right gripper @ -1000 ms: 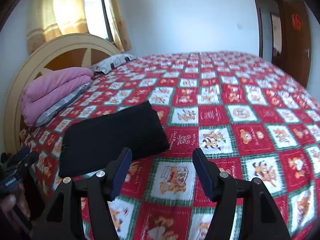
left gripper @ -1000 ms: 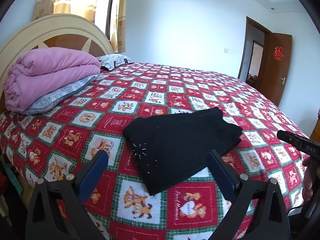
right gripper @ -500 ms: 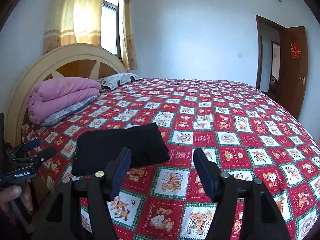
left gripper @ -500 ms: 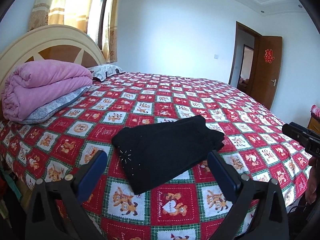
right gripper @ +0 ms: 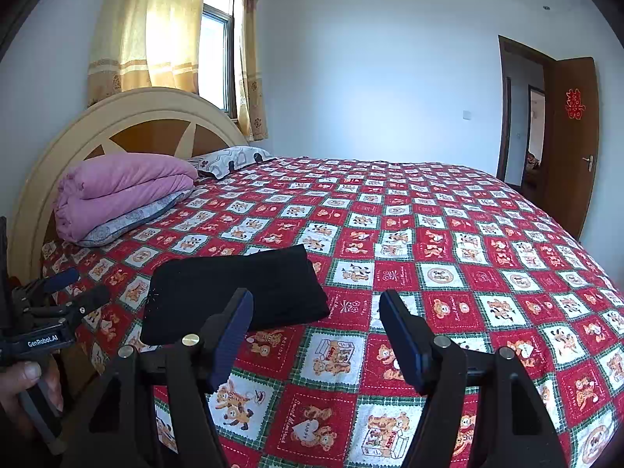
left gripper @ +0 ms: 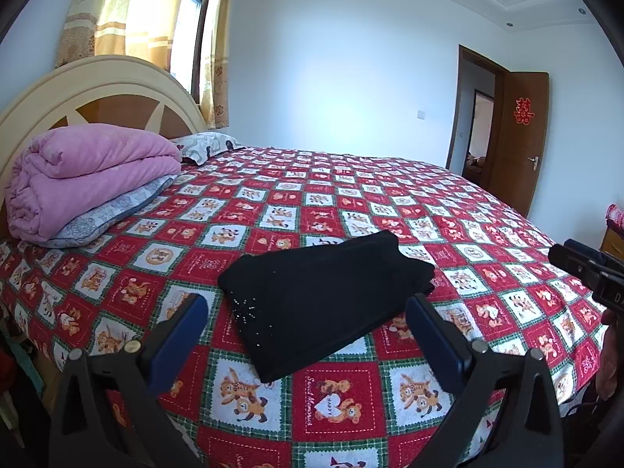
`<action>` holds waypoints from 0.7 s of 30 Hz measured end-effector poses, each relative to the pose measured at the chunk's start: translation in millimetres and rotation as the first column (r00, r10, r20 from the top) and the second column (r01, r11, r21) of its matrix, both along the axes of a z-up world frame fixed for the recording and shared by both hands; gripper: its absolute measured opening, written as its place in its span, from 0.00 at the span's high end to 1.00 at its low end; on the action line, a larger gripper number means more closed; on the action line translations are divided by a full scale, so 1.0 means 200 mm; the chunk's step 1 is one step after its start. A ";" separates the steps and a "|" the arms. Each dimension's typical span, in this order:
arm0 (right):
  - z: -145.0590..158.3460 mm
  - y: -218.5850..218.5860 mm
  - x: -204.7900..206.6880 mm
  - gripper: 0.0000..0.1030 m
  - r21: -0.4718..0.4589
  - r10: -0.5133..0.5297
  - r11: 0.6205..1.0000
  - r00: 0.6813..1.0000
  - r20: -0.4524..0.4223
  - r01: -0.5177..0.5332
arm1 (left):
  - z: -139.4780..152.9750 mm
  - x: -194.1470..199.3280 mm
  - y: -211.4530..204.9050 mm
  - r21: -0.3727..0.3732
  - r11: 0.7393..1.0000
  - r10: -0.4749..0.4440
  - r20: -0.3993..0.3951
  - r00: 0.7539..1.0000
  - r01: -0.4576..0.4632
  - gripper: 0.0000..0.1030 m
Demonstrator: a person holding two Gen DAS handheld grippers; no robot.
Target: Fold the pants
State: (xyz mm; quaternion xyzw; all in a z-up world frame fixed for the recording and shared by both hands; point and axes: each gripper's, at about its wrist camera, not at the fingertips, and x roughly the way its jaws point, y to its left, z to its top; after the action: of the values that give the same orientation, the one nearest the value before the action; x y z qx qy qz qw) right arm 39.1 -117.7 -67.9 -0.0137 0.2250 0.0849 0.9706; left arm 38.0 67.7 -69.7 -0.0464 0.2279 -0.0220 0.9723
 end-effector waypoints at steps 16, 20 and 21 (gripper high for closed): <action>0.01 0.02 -0.03 0.33 -0.024 -0.001 1.000 1.000 0.024 0.001 | 0.02 0.00 0.02 0.019 1.000 0.013 0.023 1.000 -0.013 0.00; 0.02 0.03 -0.04 0.33 -0.028 -0.003 1.000 1.000 0.030 0.004 | 0.02 0.00 0.04 -0.007 1.000 0.019 0.021 1.000 -0.019 0.00; 0.02 0.03 -0.04 0.33 -0.031 -0.003 1.000 0.999 0.033 0.004 | 0.02 0.00 0.04 -0.012 1.000 0.024 0.018 1.000 -0.024 0.00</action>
State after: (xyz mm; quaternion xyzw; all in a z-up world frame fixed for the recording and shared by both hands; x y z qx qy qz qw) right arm 31.5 -112.0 -63.4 -0.0296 0.2104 0.0796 0.9739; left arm 38.9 75.1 -65.6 -0.0547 0.2184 -0.0123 0.9742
